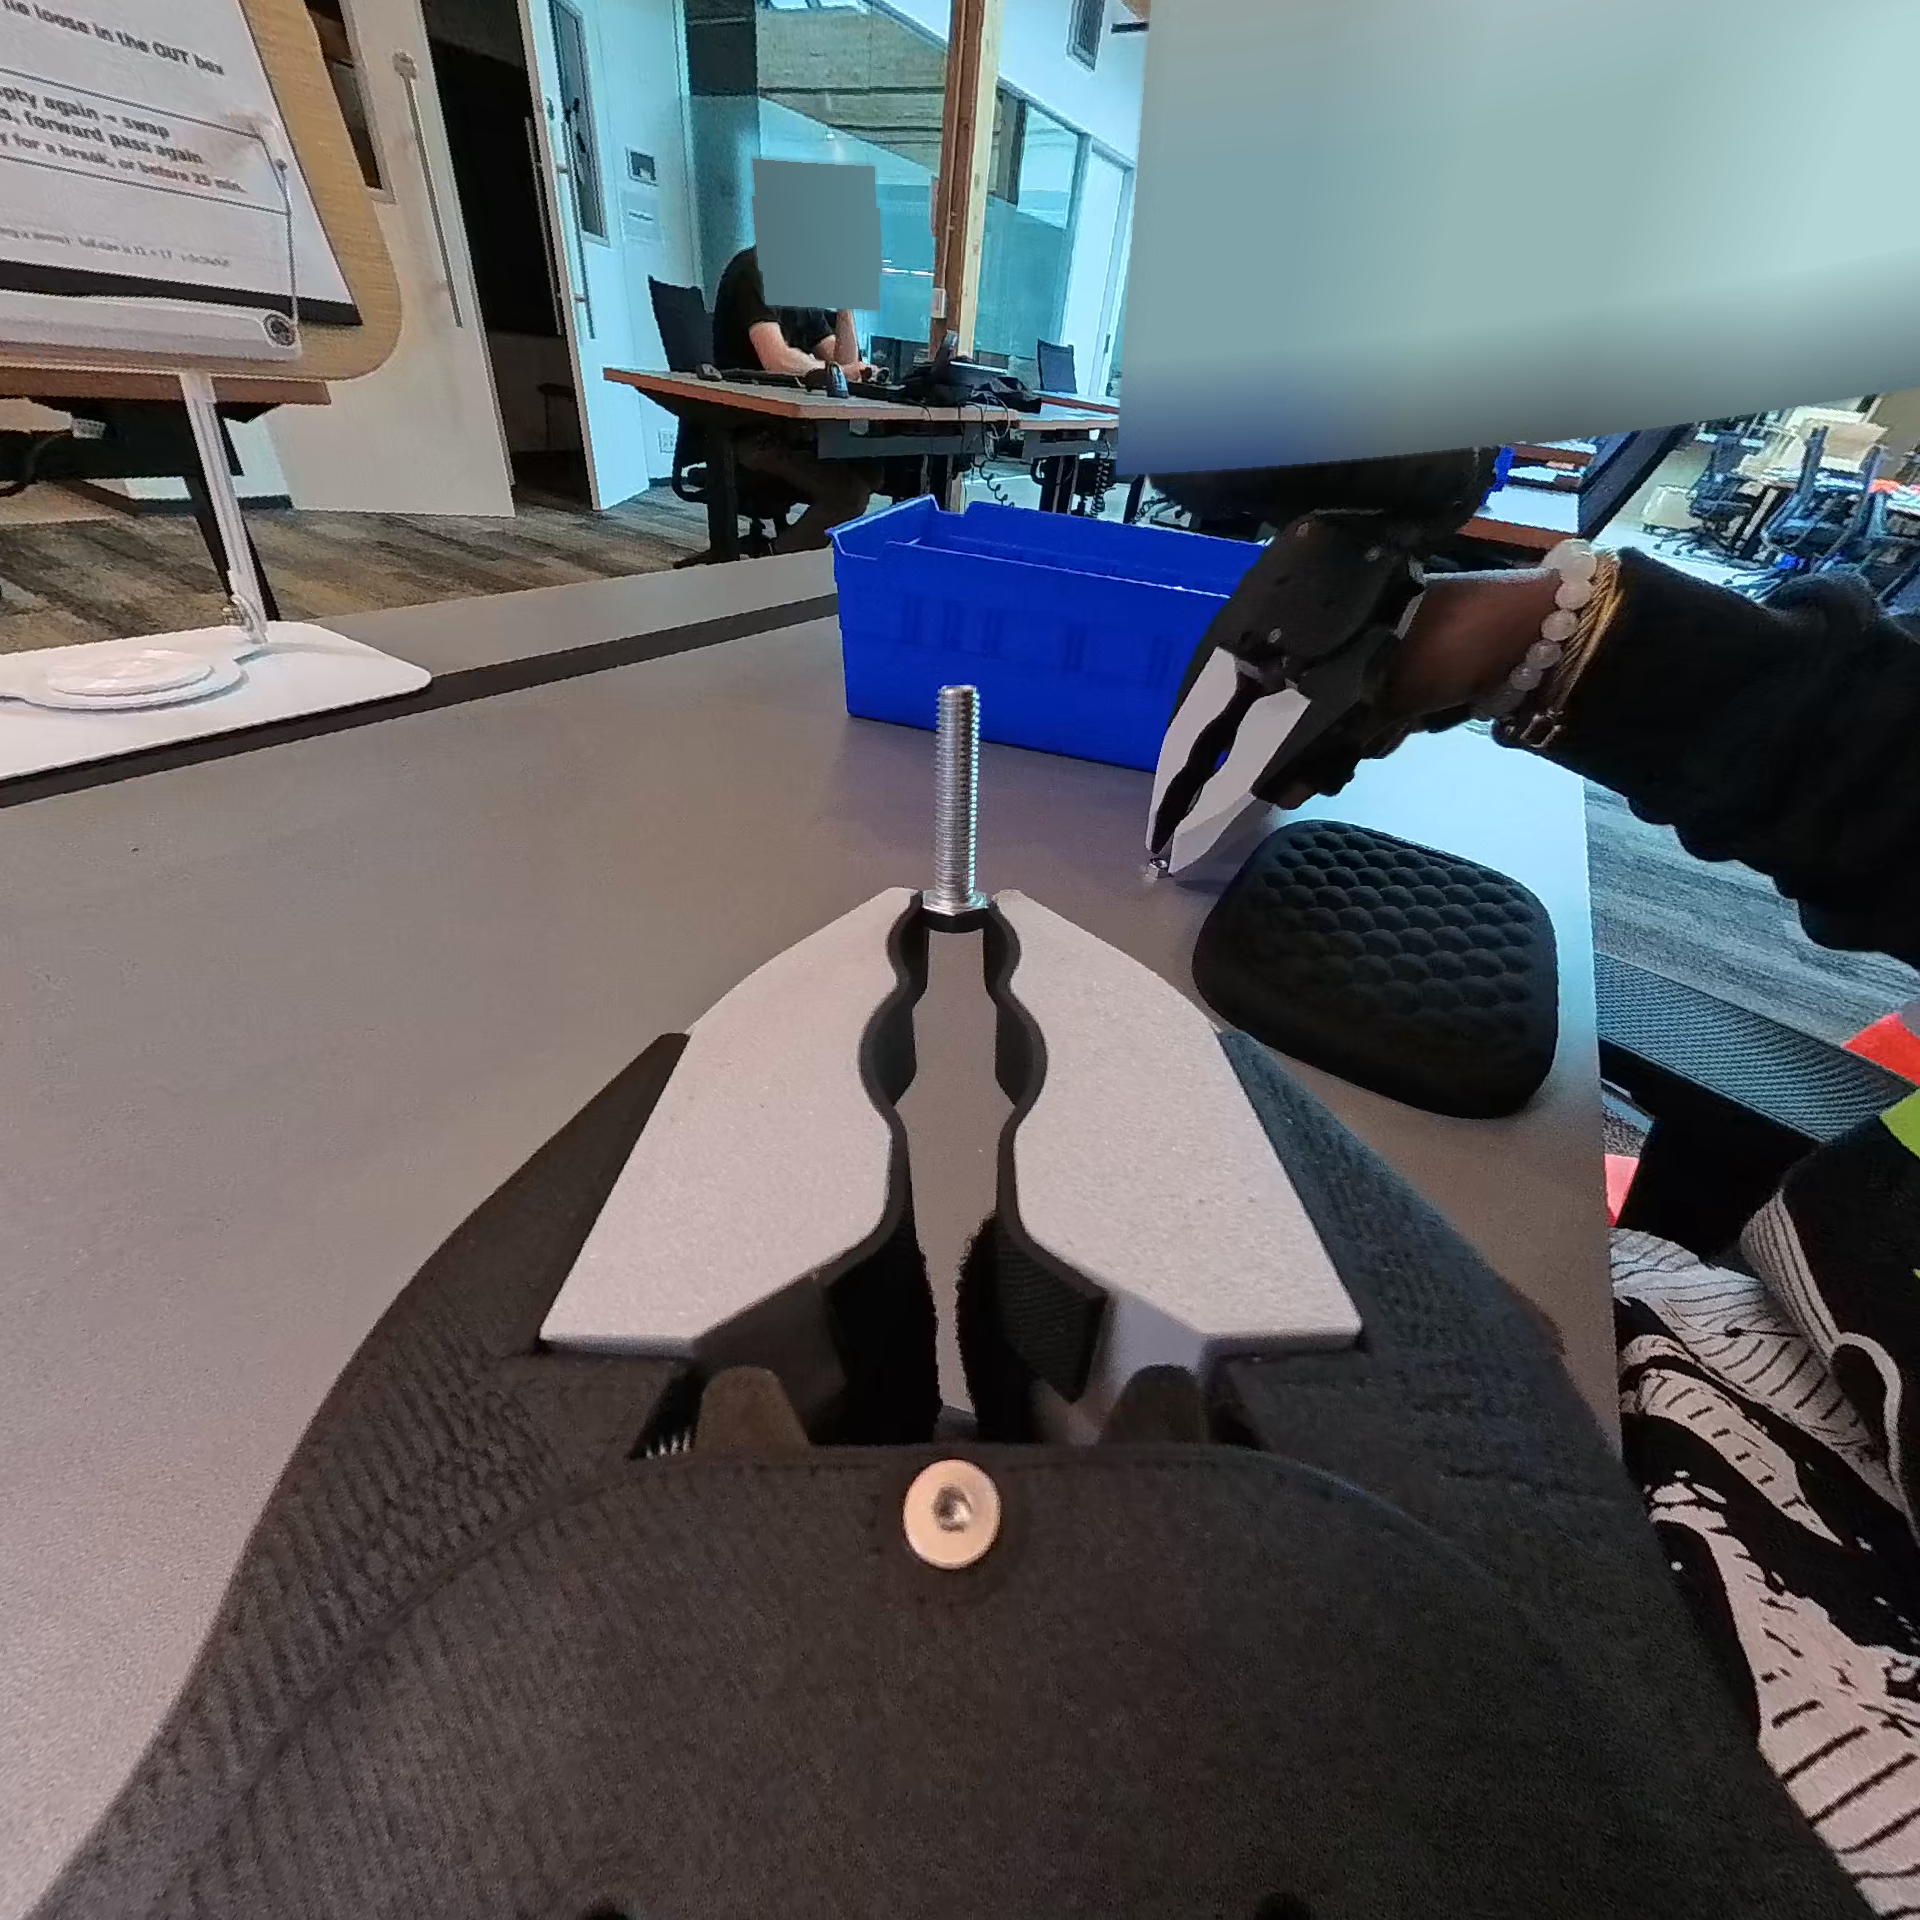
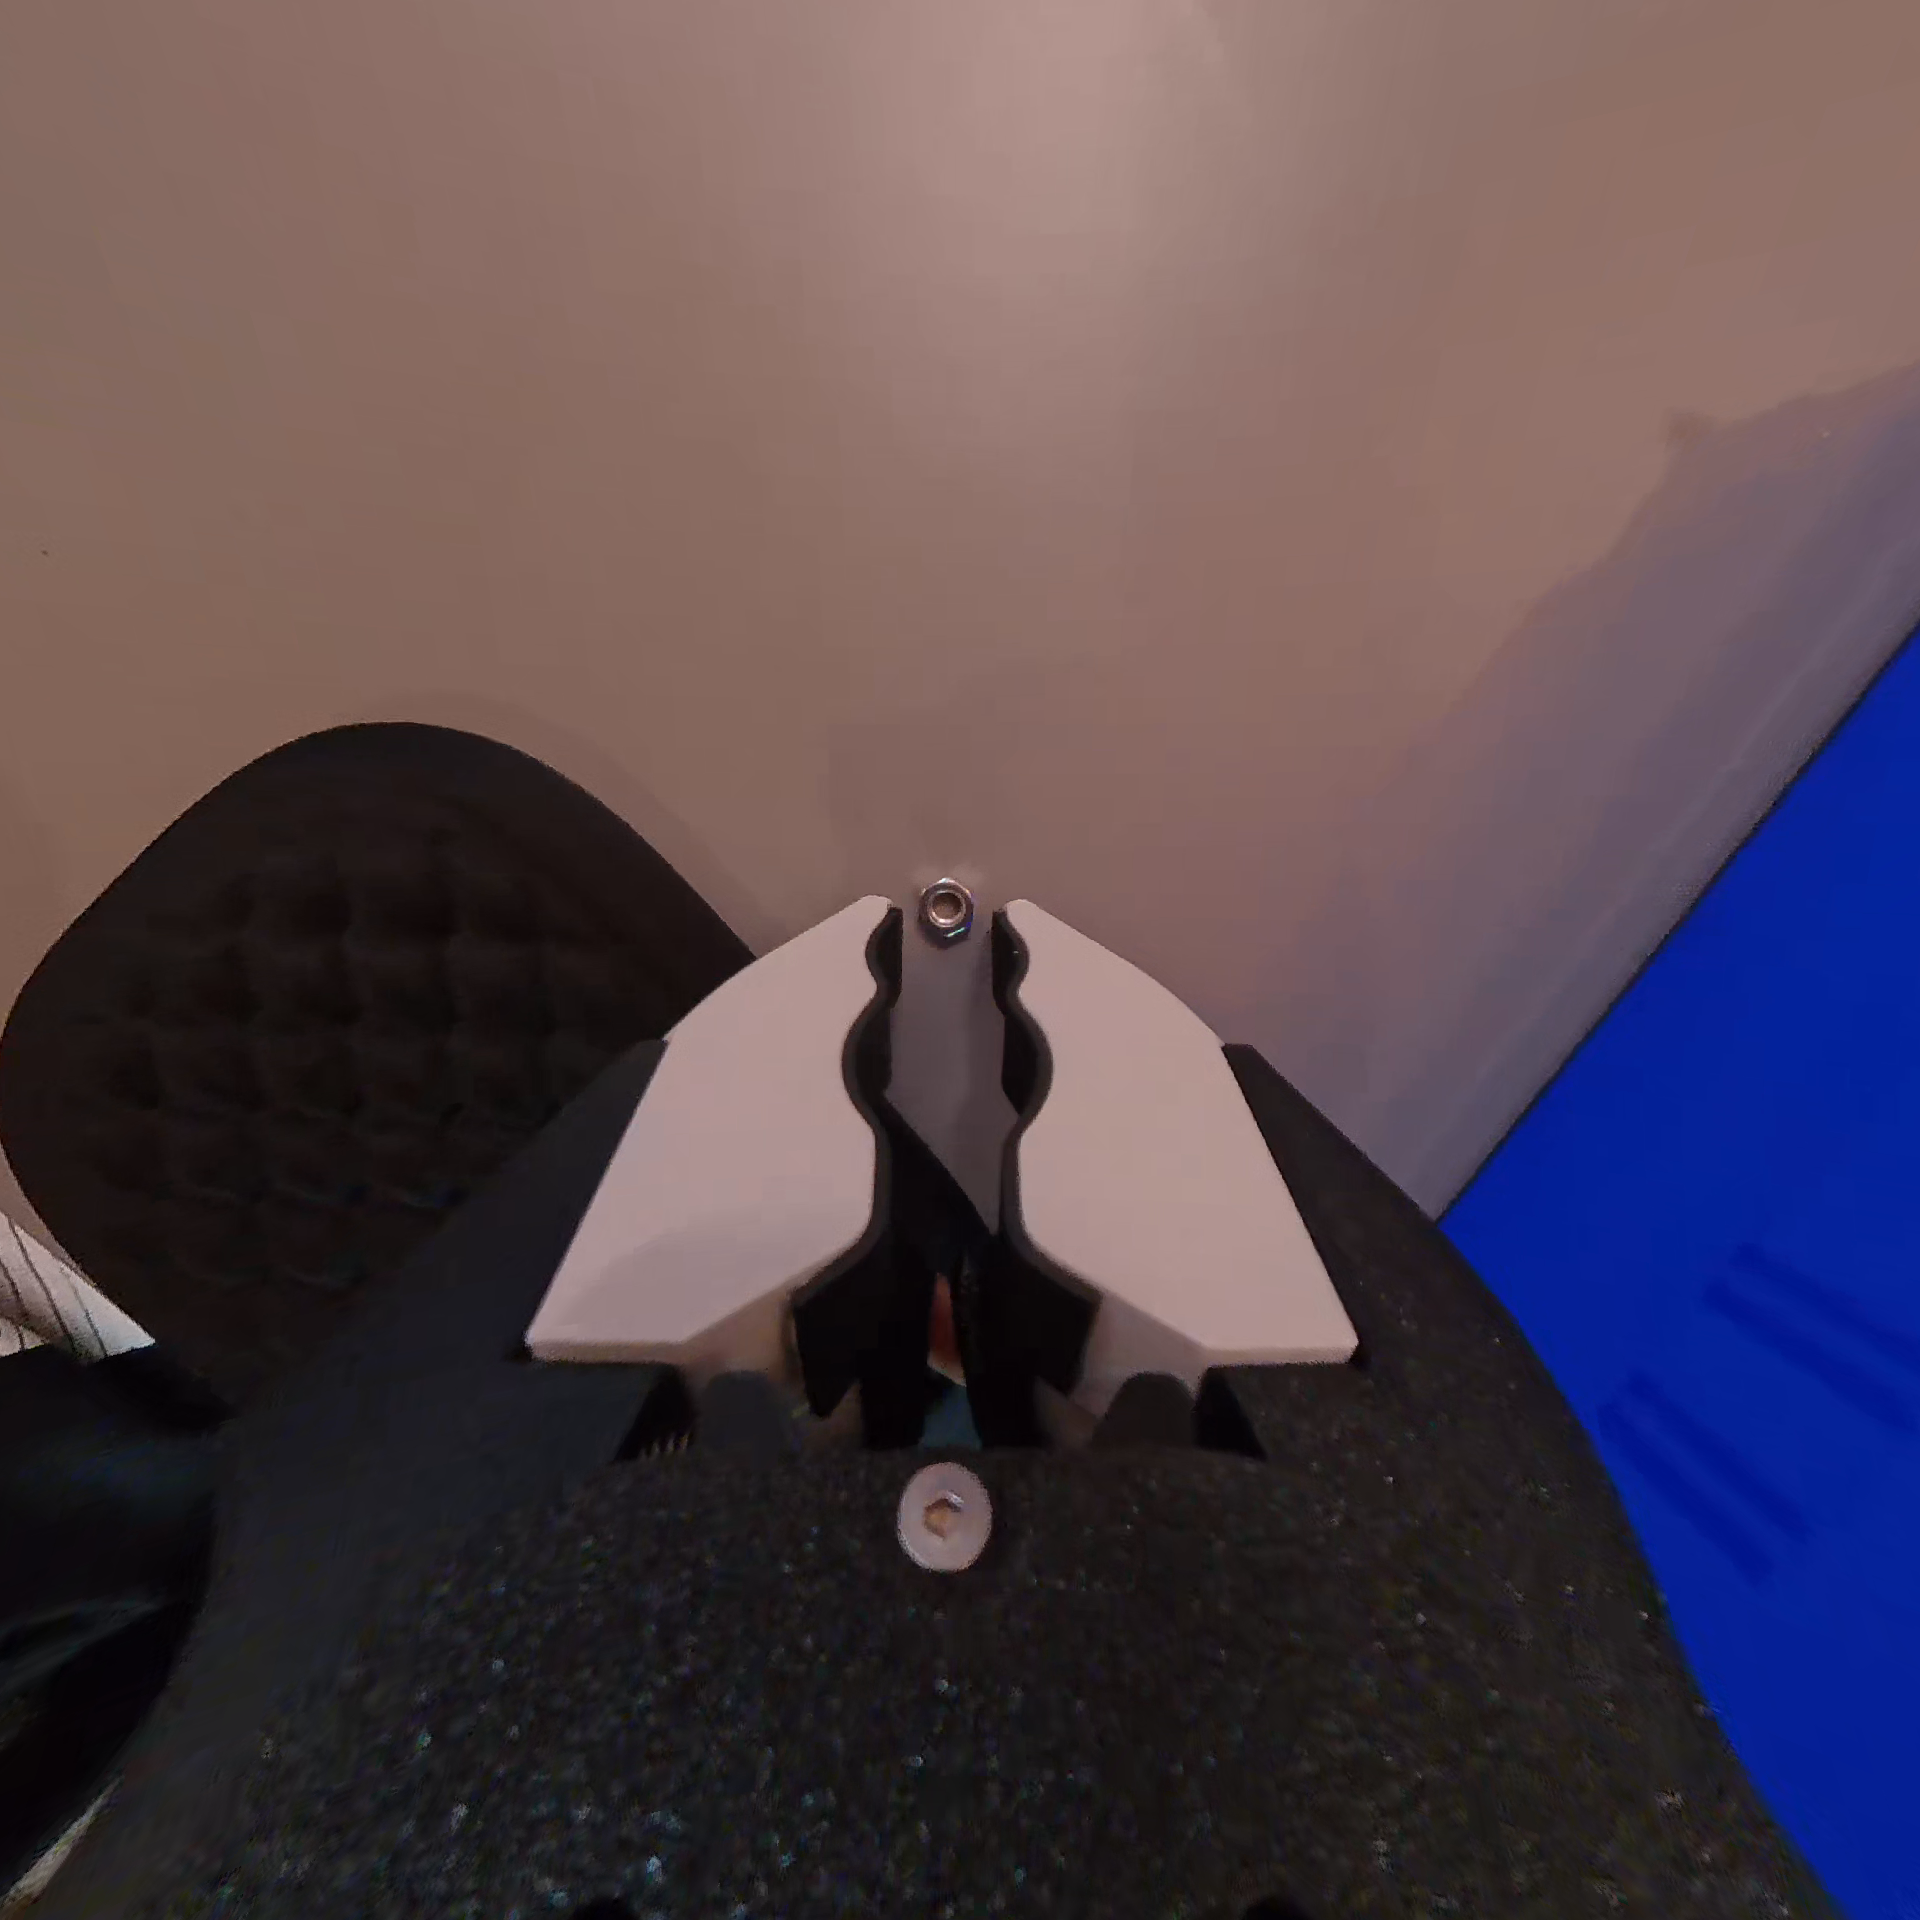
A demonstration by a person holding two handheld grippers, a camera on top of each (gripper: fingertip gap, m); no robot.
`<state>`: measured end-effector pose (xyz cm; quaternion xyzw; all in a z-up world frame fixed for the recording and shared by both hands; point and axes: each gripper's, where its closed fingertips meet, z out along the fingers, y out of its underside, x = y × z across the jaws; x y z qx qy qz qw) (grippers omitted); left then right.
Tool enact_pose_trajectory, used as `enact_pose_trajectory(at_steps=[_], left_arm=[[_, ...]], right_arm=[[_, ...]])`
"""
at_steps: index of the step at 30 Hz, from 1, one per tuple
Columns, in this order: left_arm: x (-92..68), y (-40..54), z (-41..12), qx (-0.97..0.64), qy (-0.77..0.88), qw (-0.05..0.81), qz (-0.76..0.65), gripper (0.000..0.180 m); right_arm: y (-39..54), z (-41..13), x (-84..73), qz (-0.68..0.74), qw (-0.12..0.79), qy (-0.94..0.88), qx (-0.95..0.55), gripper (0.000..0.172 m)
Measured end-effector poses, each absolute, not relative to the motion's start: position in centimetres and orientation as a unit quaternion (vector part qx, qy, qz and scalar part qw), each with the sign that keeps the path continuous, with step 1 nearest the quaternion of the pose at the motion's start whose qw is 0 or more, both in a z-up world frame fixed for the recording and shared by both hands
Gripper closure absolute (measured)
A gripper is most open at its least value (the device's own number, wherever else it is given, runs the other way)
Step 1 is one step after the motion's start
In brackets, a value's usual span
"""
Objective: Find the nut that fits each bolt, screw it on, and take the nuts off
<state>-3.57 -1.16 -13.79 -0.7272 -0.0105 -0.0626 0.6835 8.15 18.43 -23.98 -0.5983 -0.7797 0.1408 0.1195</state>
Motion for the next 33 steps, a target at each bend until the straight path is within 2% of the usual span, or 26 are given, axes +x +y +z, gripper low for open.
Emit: enact_pose_trajectory(at_steps=[16, 20, 26, 33], left_arm=[[-2.8, -0.9, -14.2, -0.741, 0.013, 0.668, -0.069, 0.170], [-1.8, -0.7, -14.5, -0.752, 0.046, 0.654, -0.070, 0.170], [1.5, -1.0, -13.9, -0.737, 0.123, 0.651, -0.134, 0.170], [4.9, -2.0, -14.6, -0.728, 0.217, 0.605, -0.238, 0.170]], right_arm=[[18.4, -24.4, 7.8, 0.134, 0.110, -0.794, -0.583, 0.162], [17.6, -22.7, 6.9, 0.172, 0.134, -0.799, -0.561, 0.162], [11.8, -15.4, 4.8, 0.285, 0.186, -0.840, -0.422, 0.161], [2.6, -9.9, 5.0, 0.325, 0.179, -0.914, -0.165, 0.162]])
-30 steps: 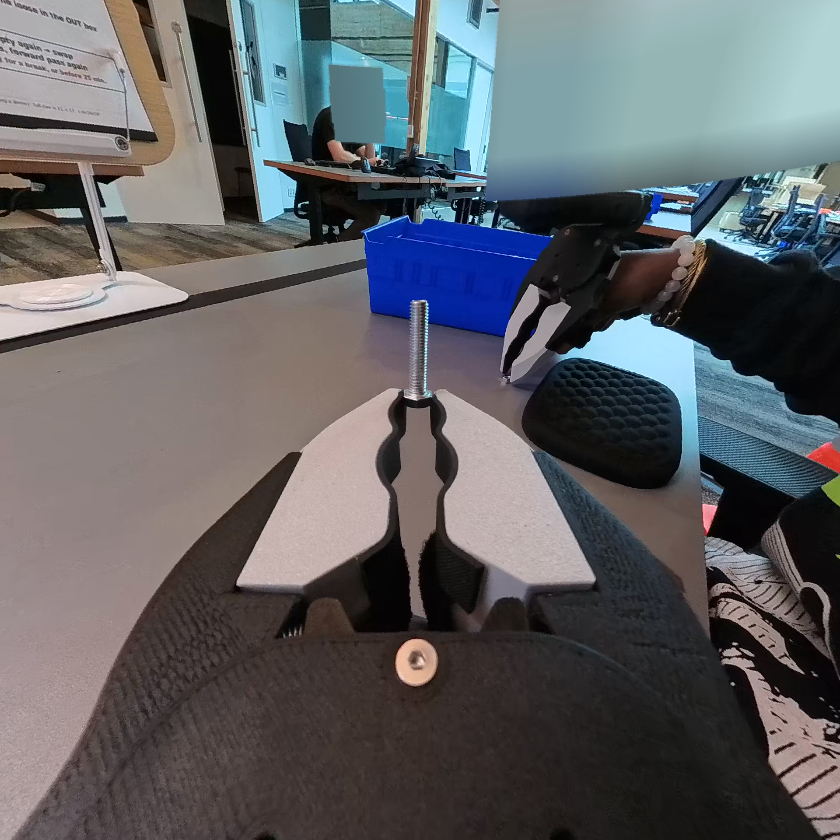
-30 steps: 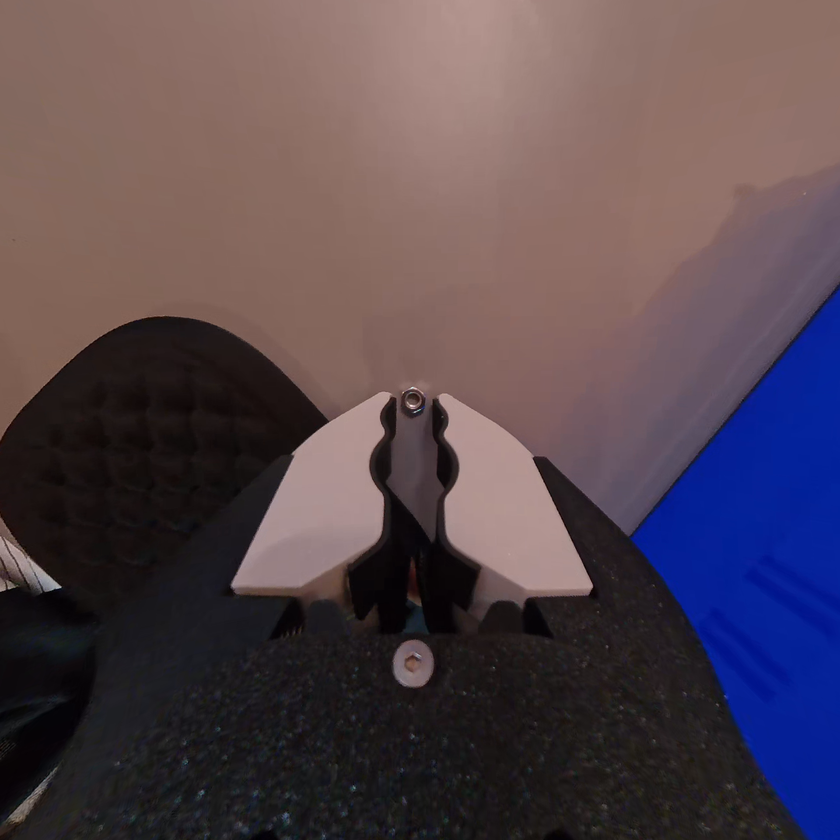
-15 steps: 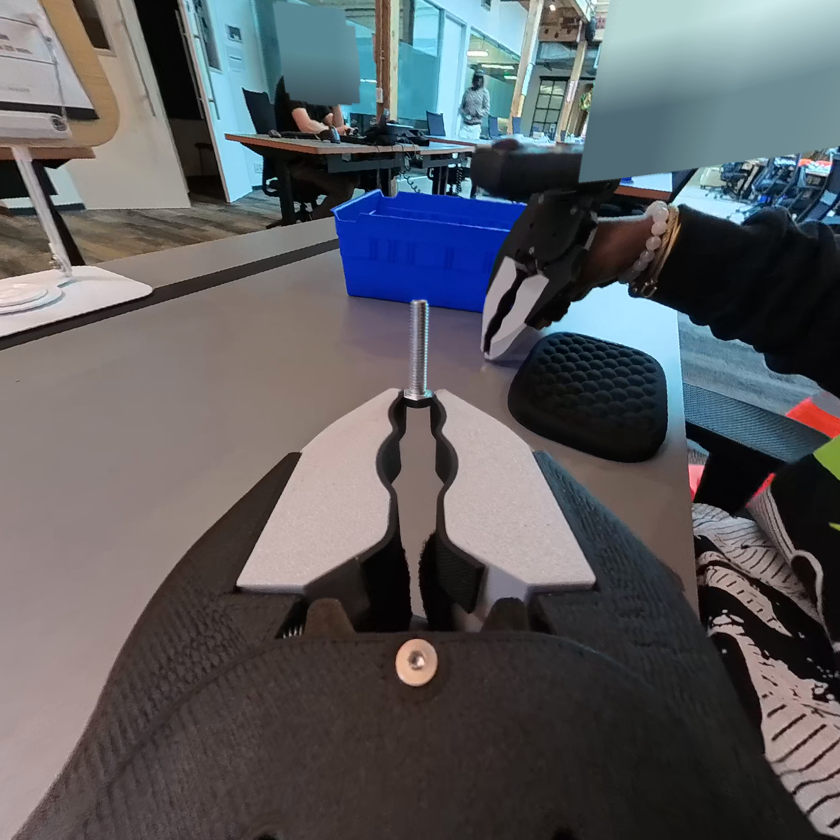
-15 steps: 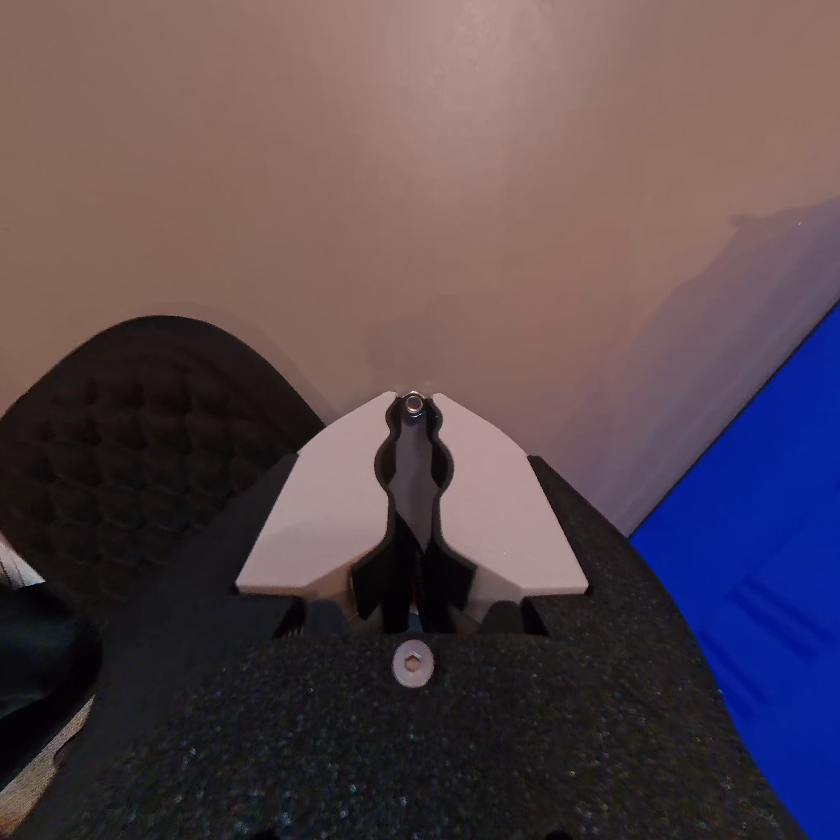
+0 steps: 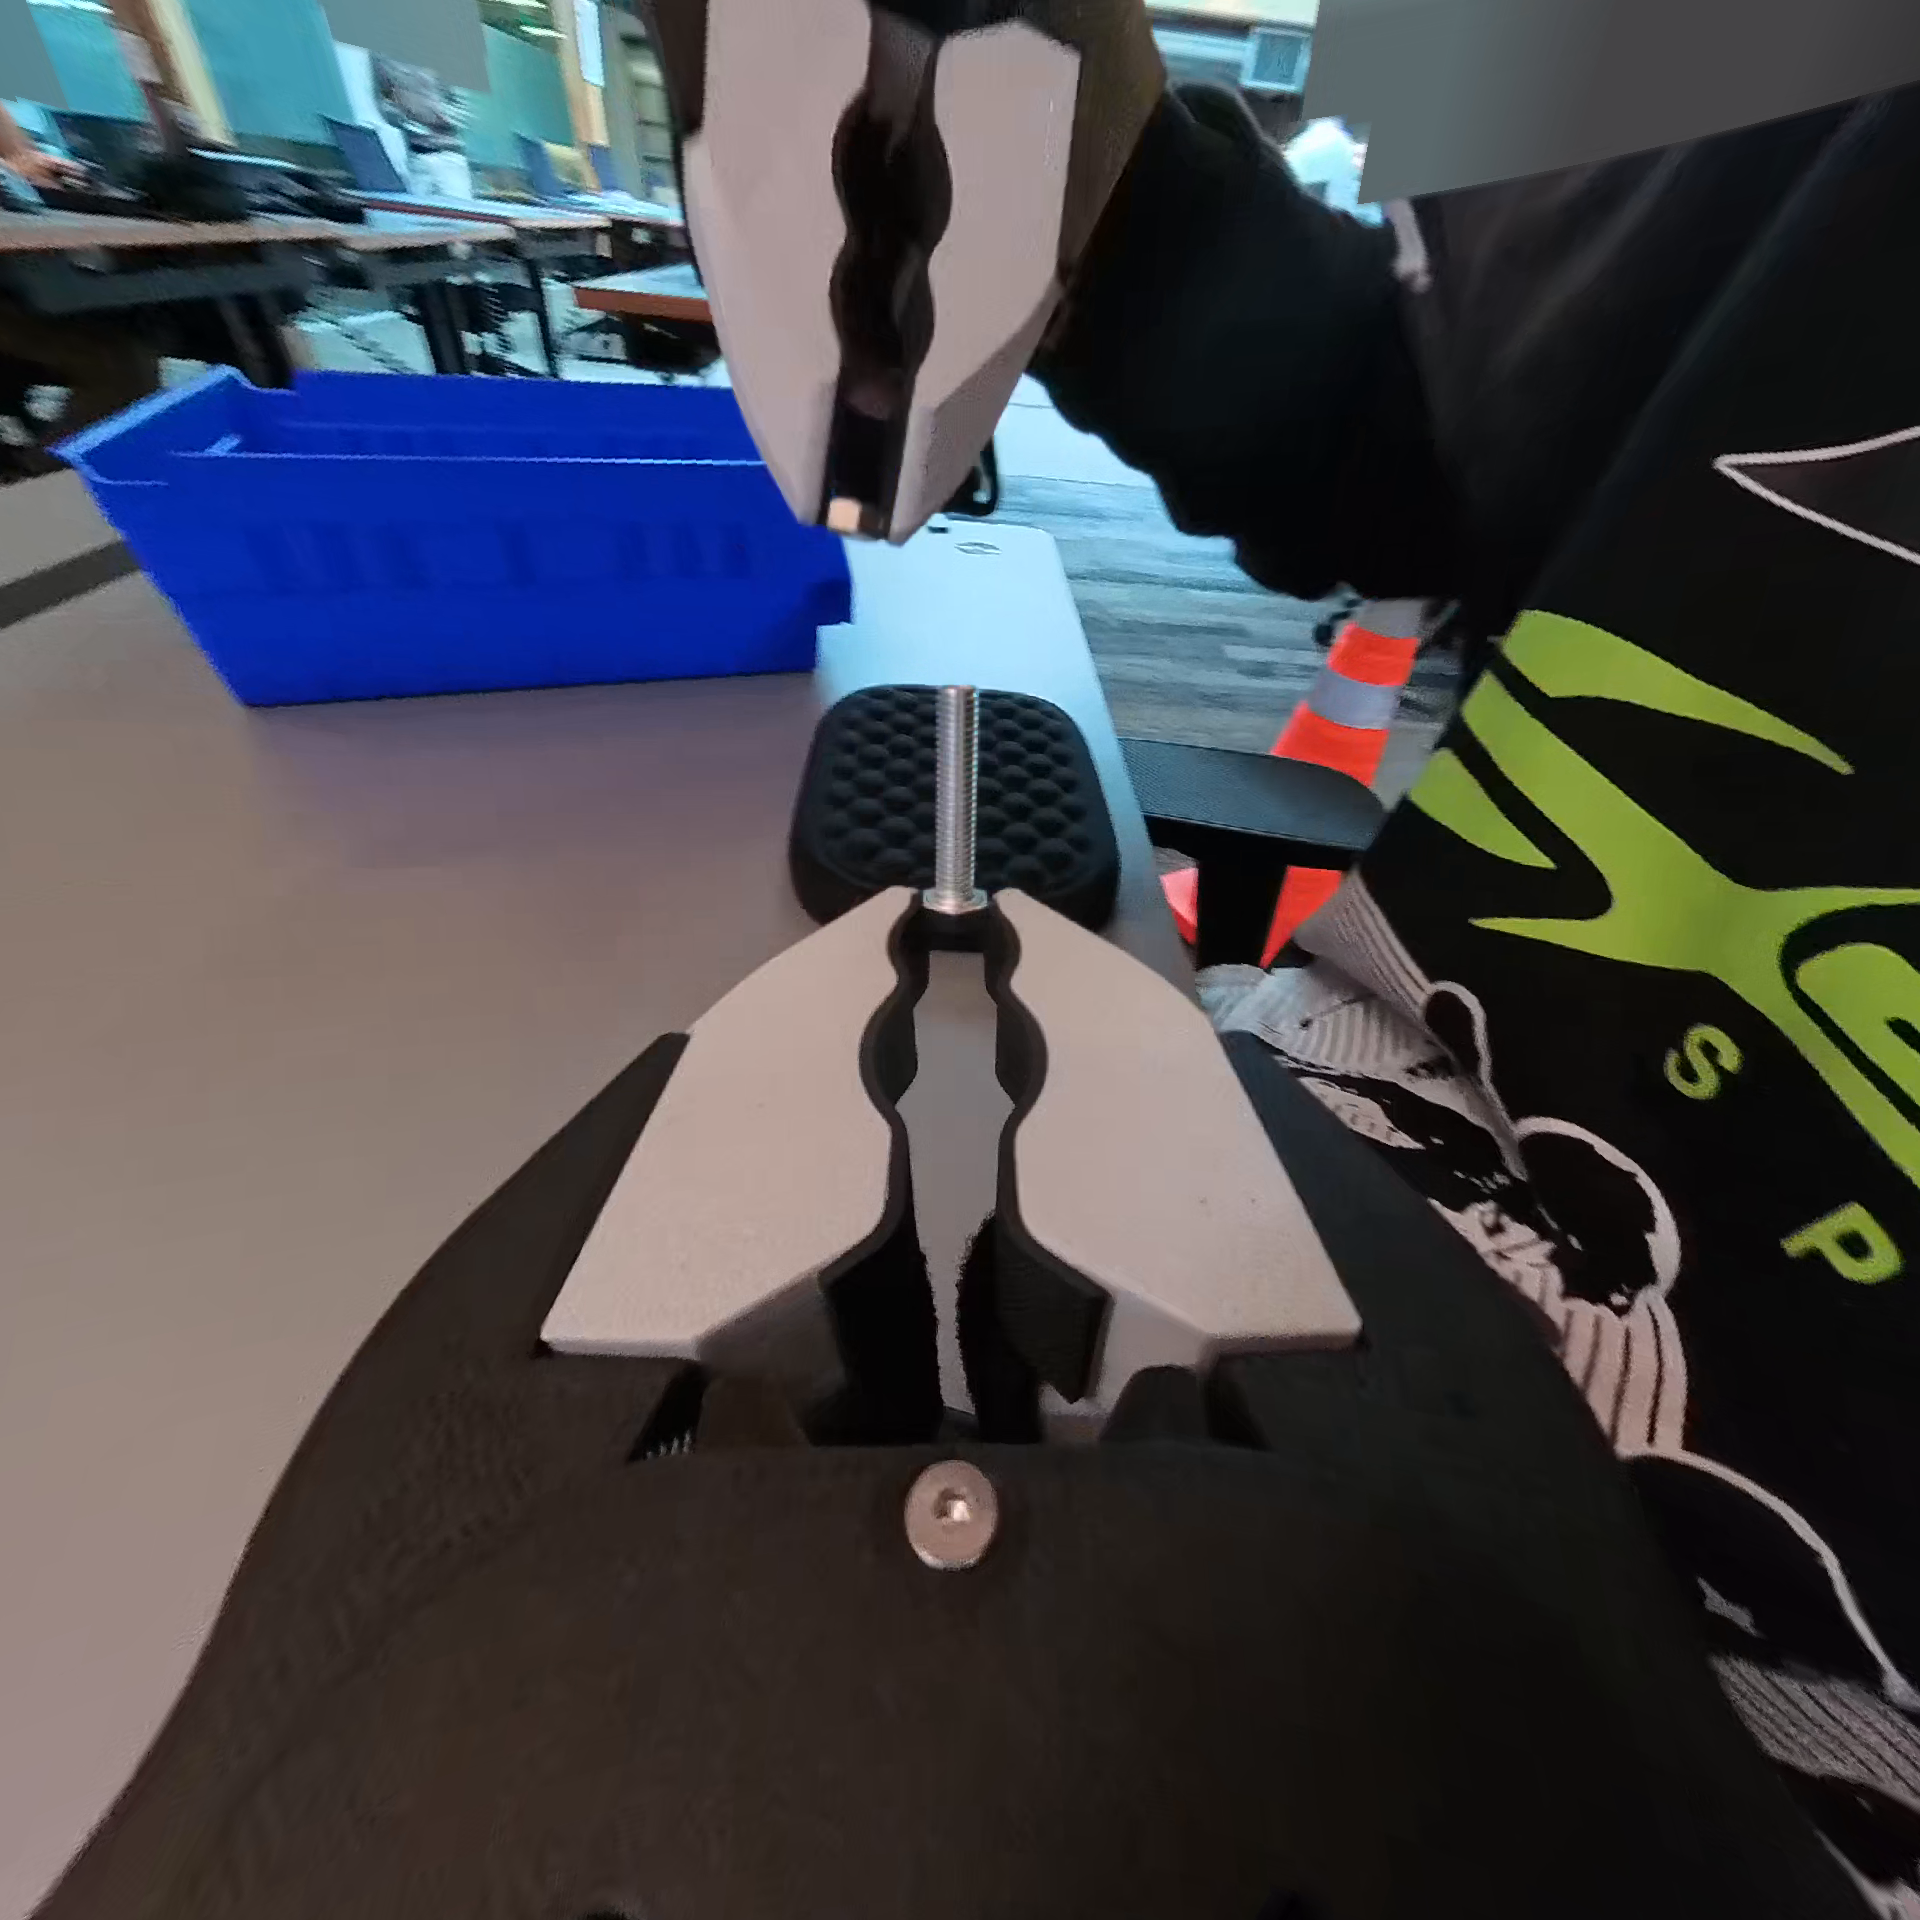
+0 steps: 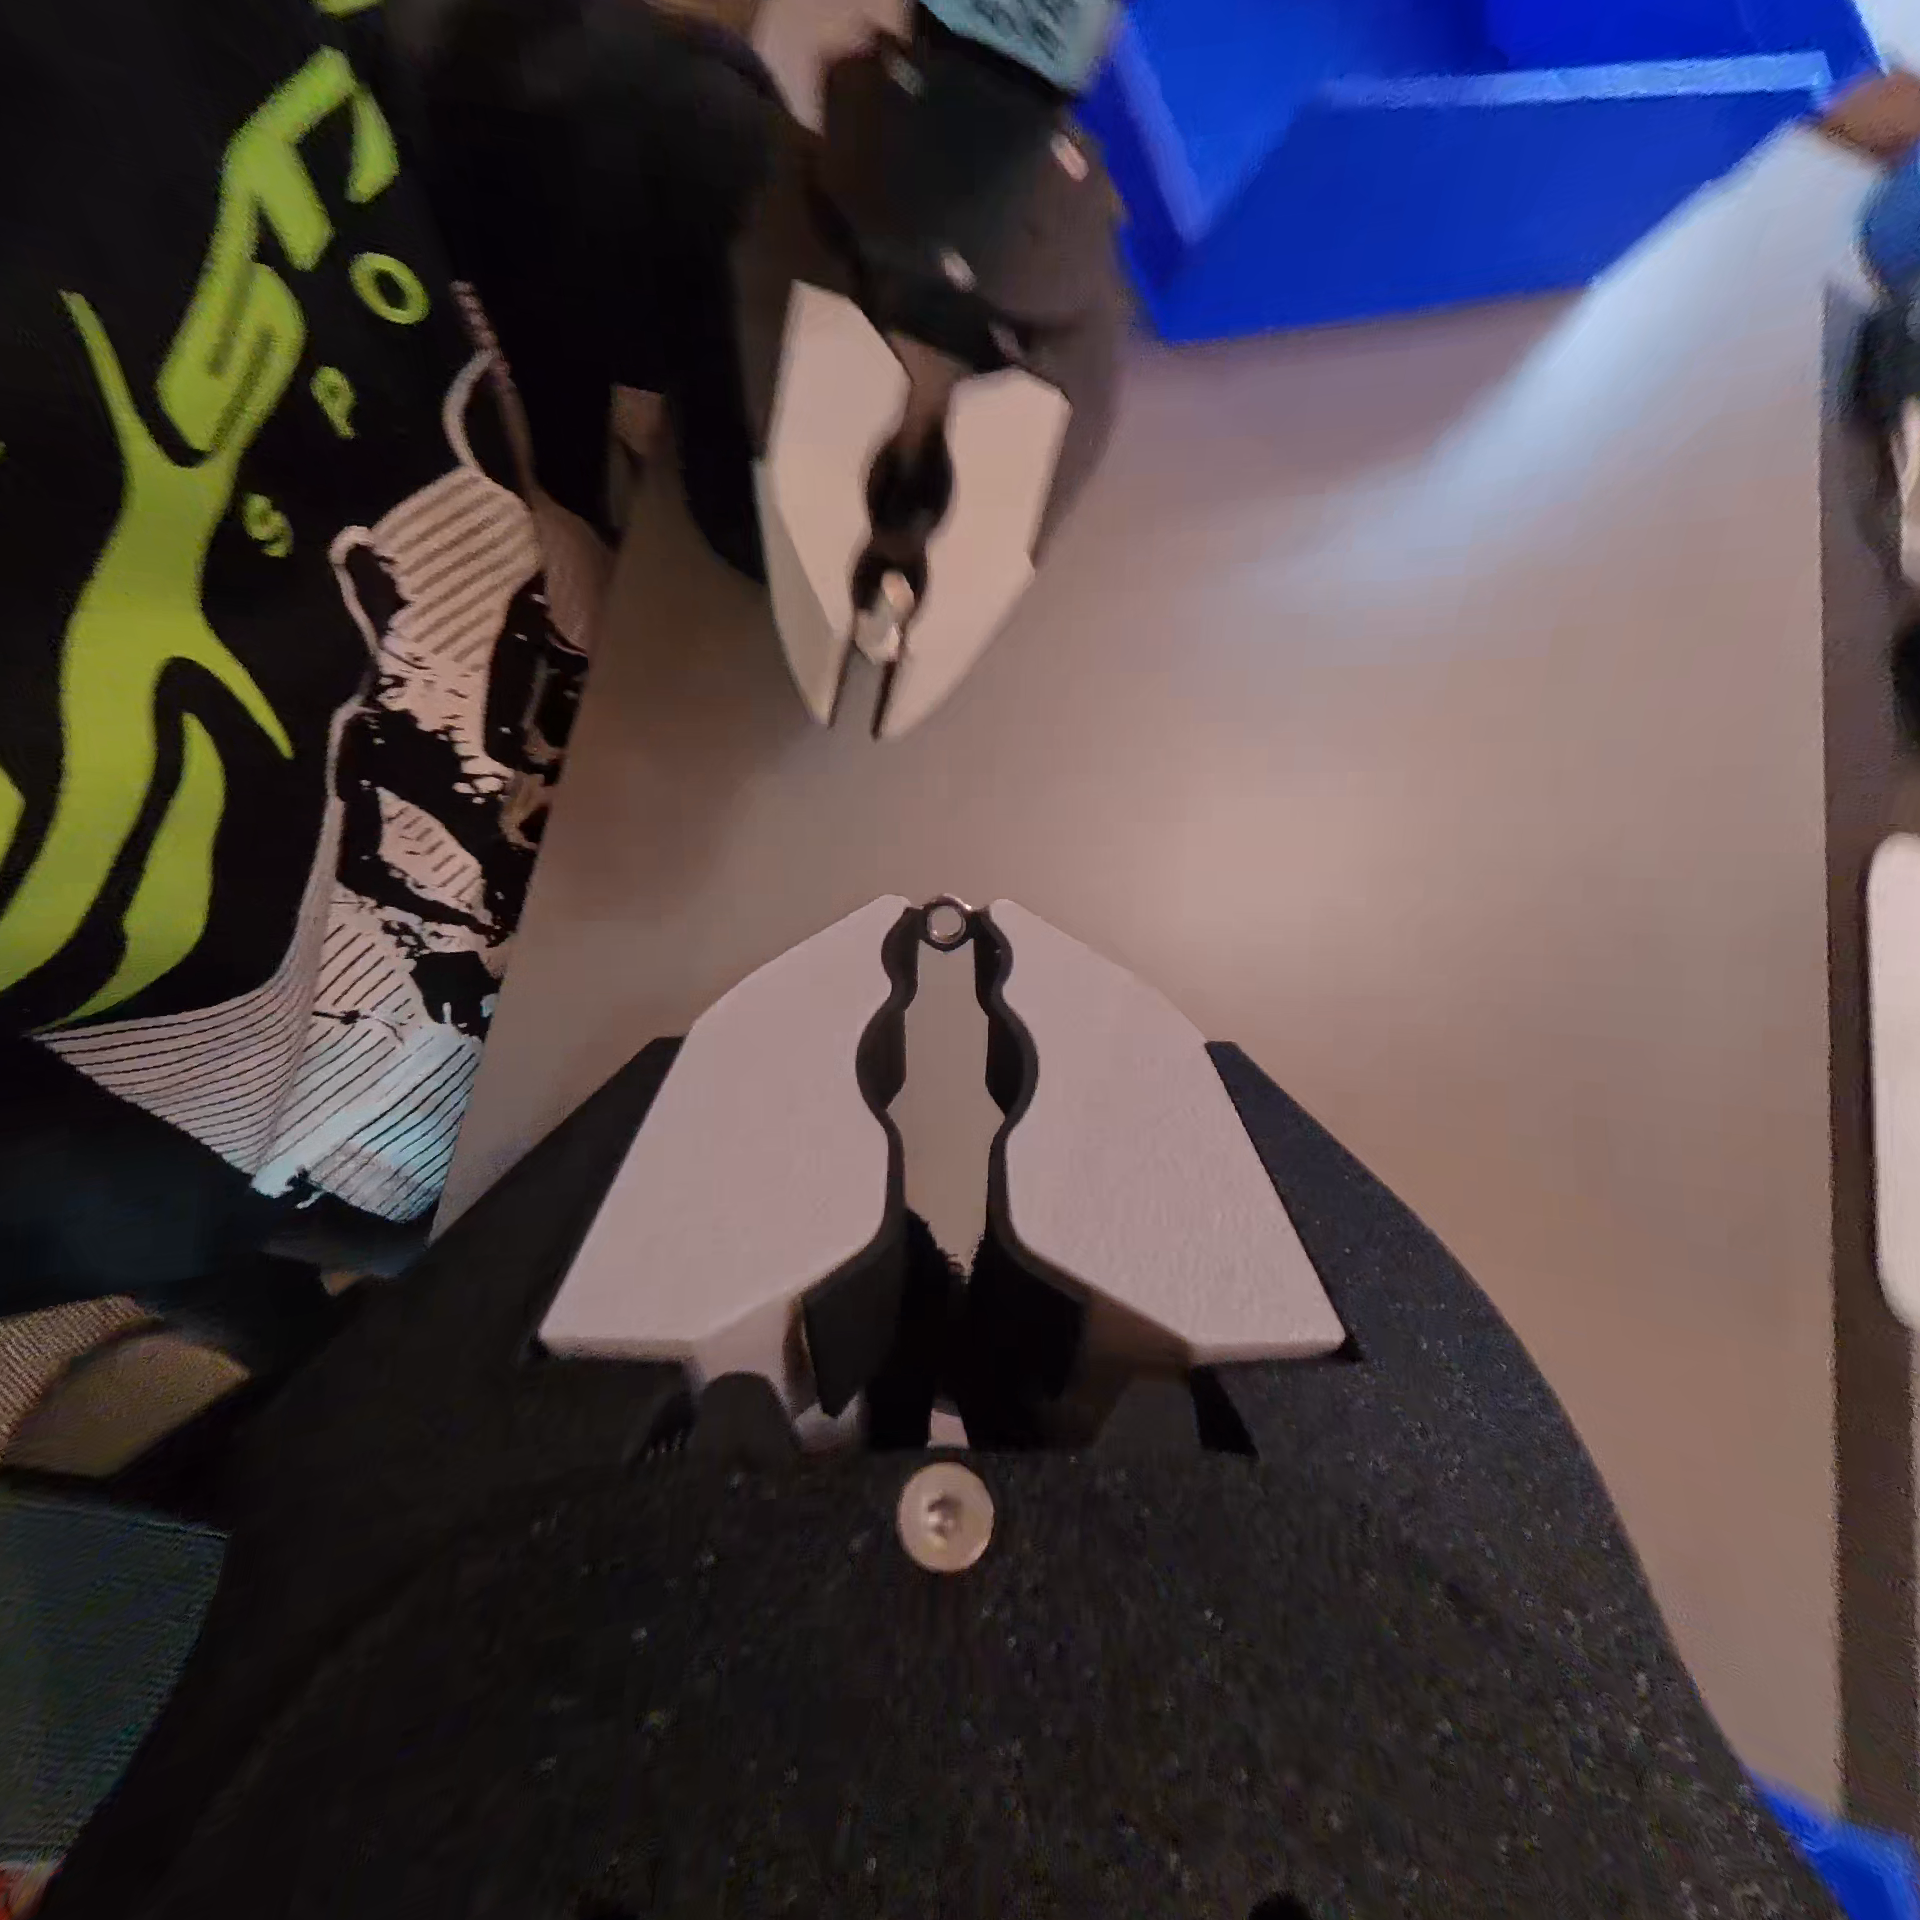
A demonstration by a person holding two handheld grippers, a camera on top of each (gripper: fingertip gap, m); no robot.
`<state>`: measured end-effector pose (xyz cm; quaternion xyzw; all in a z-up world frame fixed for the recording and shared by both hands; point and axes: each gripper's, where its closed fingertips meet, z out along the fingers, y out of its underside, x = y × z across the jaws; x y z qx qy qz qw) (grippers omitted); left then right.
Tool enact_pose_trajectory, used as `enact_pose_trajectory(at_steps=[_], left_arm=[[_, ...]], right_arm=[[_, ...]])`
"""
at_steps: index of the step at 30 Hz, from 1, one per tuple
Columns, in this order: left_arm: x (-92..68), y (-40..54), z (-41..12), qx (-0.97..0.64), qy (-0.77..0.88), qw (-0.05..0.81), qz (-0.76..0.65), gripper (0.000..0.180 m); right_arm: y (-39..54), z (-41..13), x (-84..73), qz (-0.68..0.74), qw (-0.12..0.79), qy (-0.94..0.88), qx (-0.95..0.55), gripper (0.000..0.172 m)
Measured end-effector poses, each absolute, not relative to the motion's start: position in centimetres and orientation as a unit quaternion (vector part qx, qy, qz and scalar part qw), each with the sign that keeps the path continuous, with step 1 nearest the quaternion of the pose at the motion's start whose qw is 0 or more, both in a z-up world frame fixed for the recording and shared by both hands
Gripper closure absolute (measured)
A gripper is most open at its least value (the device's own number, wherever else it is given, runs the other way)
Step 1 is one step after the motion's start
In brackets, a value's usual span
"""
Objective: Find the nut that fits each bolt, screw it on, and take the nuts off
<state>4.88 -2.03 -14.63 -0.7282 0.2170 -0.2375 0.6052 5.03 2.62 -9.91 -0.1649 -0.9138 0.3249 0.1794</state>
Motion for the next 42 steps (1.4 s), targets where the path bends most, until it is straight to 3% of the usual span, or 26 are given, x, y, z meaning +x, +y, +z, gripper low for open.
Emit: enact_pose_trajectory(at_steps=[6, 12, 32, 42], left_arm=[[6.2, -3.0, -15.3, -0.725, 0.256, 0.571, -0.287, 0.170], [6.9, -3.4, -15.8, -0.728, 0.280, 0.546, -0.305, 0.170], [6.8, -3.4, -15.6, -0.721, 0.277, 0.550, -0.319, 0.170], [5.1, -1.9, -15.6, -0.748, 0.214, 0.579, -0.242, 0.171]], right_arm=[[-2.9, -8.9, 5.6, 0.317, 0.149, -0.936, 0.010, 0.162], [-4.0, -10.1, 5.7, 0.280, 0.107, -0.950, 0.087, 0.162], [-4.3, -11.3, 5.1, 0.295, 0.058, -0.948, 0.105, 0.162], [-3.2, -11.2, 3.8, 0.280, 0.057, -0.958, 0.001, 0.161]])
